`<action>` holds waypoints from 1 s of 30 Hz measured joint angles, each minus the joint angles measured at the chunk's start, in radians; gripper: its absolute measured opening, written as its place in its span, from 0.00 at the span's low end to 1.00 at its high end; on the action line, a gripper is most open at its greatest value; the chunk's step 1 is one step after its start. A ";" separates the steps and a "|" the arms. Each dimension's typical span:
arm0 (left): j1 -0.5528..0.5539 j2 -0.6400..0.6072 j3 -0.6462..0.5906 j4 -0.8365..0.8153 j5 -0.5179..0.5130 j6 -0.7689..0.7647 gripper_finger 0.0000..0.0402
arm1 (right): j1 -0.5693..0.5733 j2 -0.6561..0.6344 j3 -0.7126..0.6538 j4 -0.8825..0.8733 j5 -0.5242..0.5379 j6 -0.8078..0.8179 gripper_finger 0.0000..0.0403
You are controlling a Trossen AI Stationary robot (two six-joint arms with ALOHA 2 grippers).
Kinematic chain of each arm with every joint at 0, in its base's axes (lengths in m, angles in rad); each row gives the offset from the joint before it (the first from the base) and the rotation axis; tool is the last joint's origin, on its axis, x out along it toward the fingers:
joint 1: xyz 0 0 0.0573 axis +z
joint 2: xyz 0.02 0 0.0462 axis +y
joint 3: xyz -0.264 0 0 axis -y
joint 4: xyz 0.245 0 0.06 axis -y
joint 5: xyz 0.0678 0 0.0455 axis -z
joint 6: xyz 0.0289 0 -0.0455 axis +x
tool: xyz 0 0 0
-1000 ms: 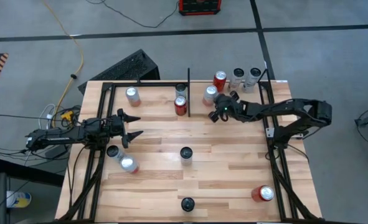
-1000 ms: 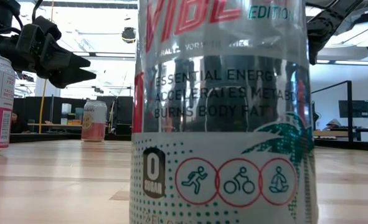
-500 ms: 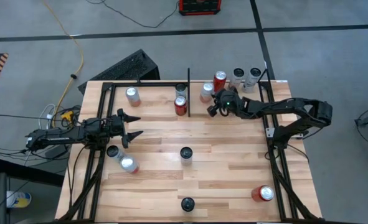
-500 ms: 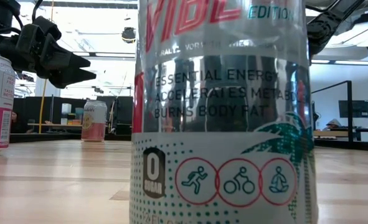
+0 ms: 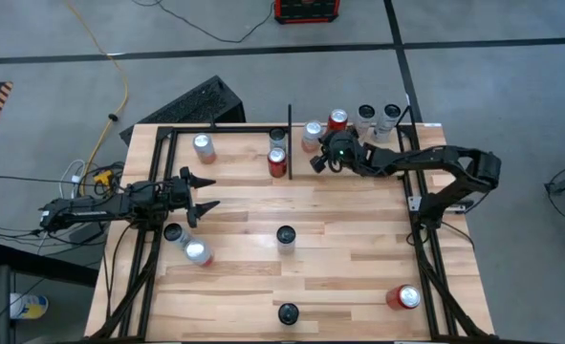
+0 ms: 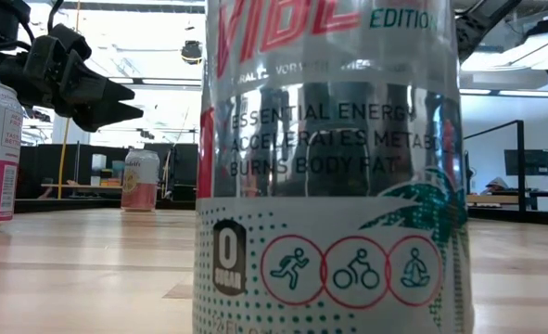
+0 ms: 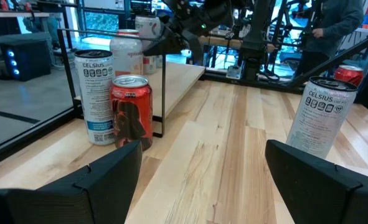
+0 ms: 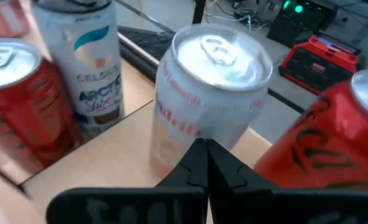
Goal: Place canned beverage on shelf
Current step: Put the white soda can on the shelf
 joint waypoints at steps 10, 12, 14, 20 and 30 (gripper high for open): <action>0.000 0.000 0.000 0.000 0.000 0.000 0.81 | -0.013 0.000 0.079 -0.080 0.039 -0.018 0.04; 0.000 0.000 0.000 0.000 0.000 0.000 0.81 | -0.014 0.000 0.080 -0.081 0.039 -0.018 0.04; 0.000 0.000 0.000 0.000 0.000 0.000 0.81 | -0.014 0.000 0.080 -0.089 0.039 -0.018 0.04; 0.000 0.000 0.000 0.000 0.000 0.000 0.81 | -0.012 0.000 0.080 -0.121 0.017 -0.015 0.04; 0.000 0.000 0.000 0.000 0.000 0.000 0.81 | -0.027 0.000 0.080 -0.112 0.013 -0.017 0.04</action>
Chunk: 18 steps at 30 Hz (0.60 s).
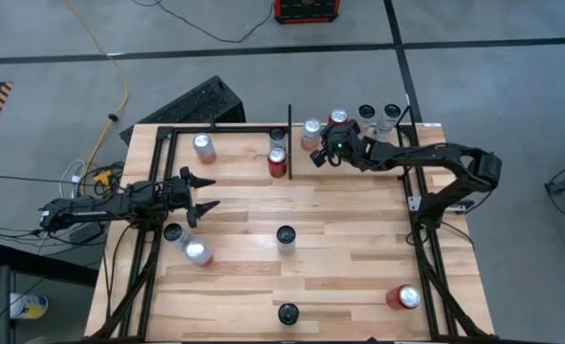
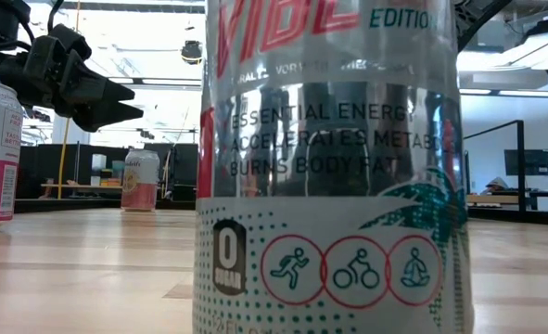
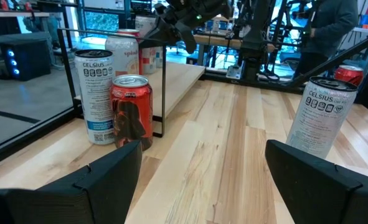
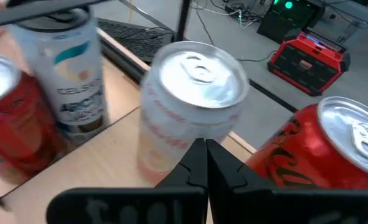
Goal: Place canned beverage on shelf
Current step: Put the white soda can on the shelf
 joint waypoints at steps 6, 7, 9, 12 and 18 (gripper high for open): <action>0.000 0.000 0.000 0.000 0.000 0.000 0.81 | -0.021 0.000 0.000 0.009 -0.016 -0.001 0.04; 0.000 0.000 0.000 0.000 0.000 0.000 0.81 | -0.024 0.000 0.000 0.011 -0.027 -0.001 0.04; 0.000 0.000 0.000 0.000 0.000 0.000 0.81 | -0.018 0.000 0.000 0.010 -0.028 -0.001 0.04; 0.000 0.000 0.000 0.000 0.000 0.000 0.81 | 0.004 -0.007 0.000 -0.018 -0.024 -0.001 0.04; 0.000 0.000 0.000 0.000 0.000 0.000 0.81 | 0.044 -0.007 0.000 -0.039 -0.024 0.018 0.05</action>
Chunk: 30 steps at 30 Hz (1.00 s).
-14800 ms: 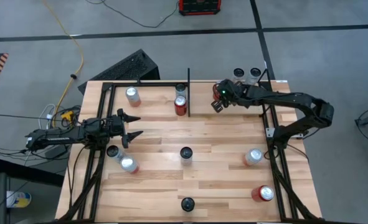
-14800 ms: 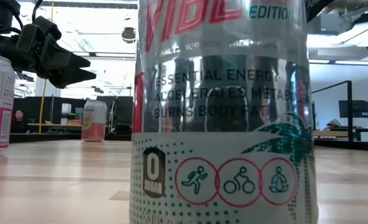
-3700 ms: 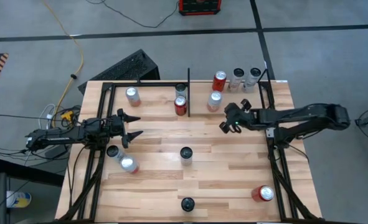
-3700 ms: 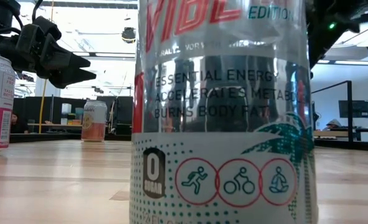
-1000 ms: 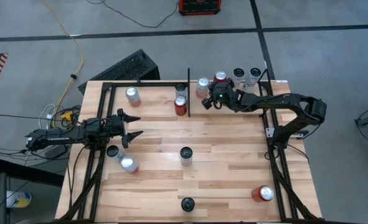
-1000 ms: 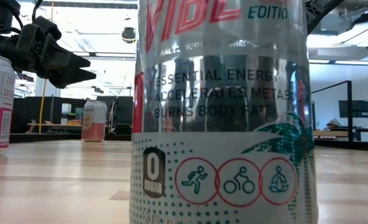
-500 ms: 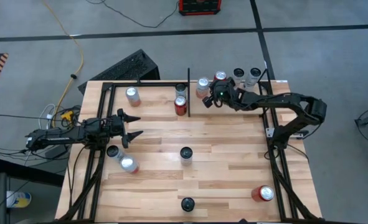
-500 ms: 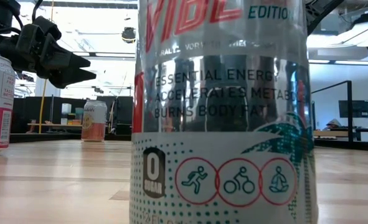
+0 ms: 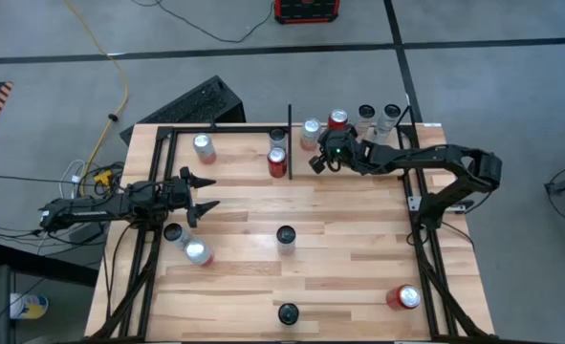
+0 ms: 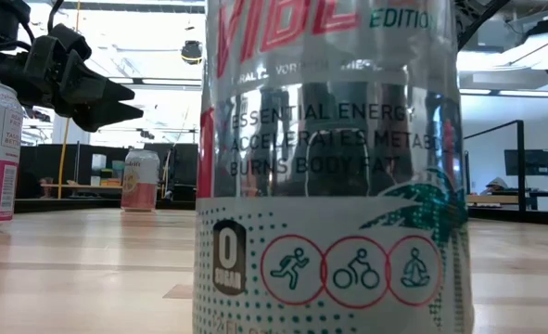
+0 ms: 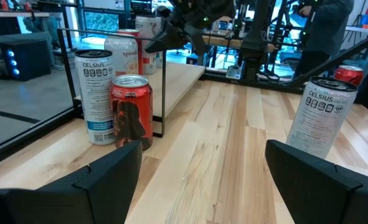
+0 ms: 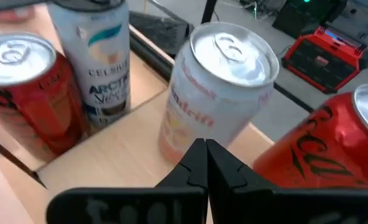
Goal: Place canned beverage on shelf
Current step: Put the white soda can on the shelf
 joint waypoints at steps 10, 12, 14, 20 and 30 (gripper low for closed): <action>0.000 0.000 0.000 0.000 0.000 0.000 0.81 | -0.047 0.007 0.000 0.049 -0.004 -0.001 0.05; 0.000 0.000 0.000 0.000 0.000 0.000 0.81 | -0.058 0.007 0.000 0.070 -0.031 0.000 0.05; 0.000 0.000 0.000 0.000 0.000 0.000 0.81 | -0.067 0.007 0.000 0.078 -0.043 0.006 0.05; 0.000 0.000 0.000 0.000 0.000 0.000 0.81 | -0.061 0.004 0.000 0.043 -0.042 0.032 0.05; 0.000 0.000 0.000 0.000 0.000 0.000 0.81 | -0.008 0.007 0.000 0.091 -0.036 0.037 0.05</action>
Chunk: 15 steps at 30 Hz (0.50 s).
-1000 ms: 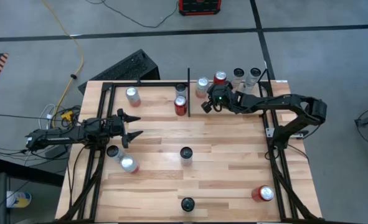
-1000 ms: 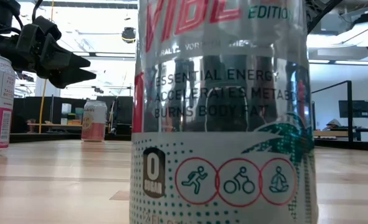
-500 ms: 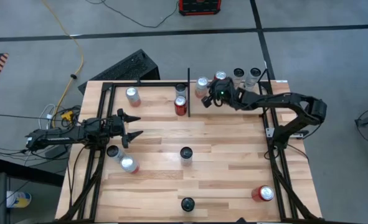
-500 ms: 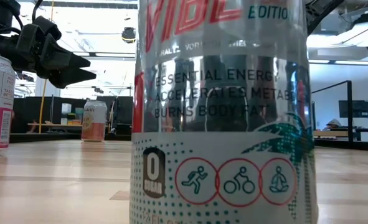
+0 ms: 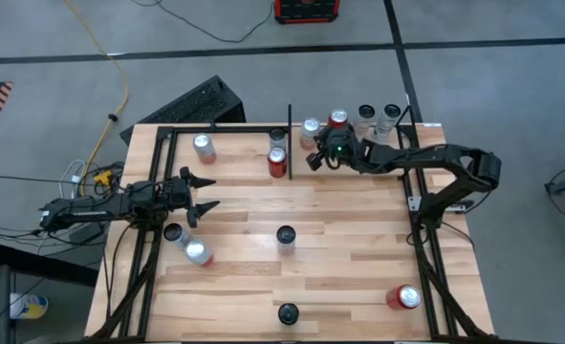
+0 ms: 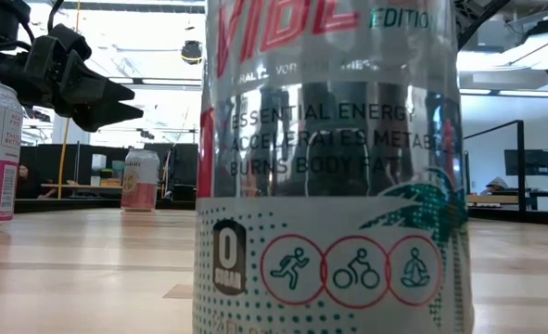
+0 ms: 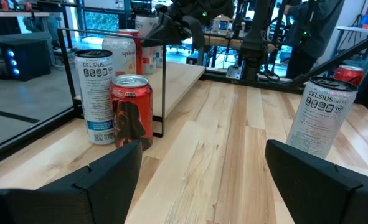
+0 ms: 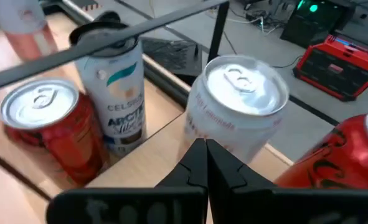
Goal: Place canned beverage on shelf
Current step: Put the white soda can on the shelf
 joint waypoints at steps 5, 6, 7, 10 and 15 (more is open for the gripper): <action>0.000 0.000 0.000 0.000 0.000 0.000 0.81 | -0.015 0.000 0.000 -0.013 -0.017 0.014 0.05; 0.000 0.000 0.000 0.000 0.000 0.000 0.81 | -0.012 0.000 0.000 -0.013 -0.016 0.014 0.05; 0.000 0.000 0.000 0.000 0.000 0.000 0.81 | -0.010 0.000 0.000 -0.011 -0.015 0.014 0.05; 0.000 0.000 0.000 0.000 0.000 0.000 0.81 | -0.012 0.001 0.000 0.003 -0.015 -0.001 0.05; 0.000 0.000 0.000 0.000 0.000 0.000 0.81 | -0.048 0.001 0.000 0.039 -0.012 -0.008 0.05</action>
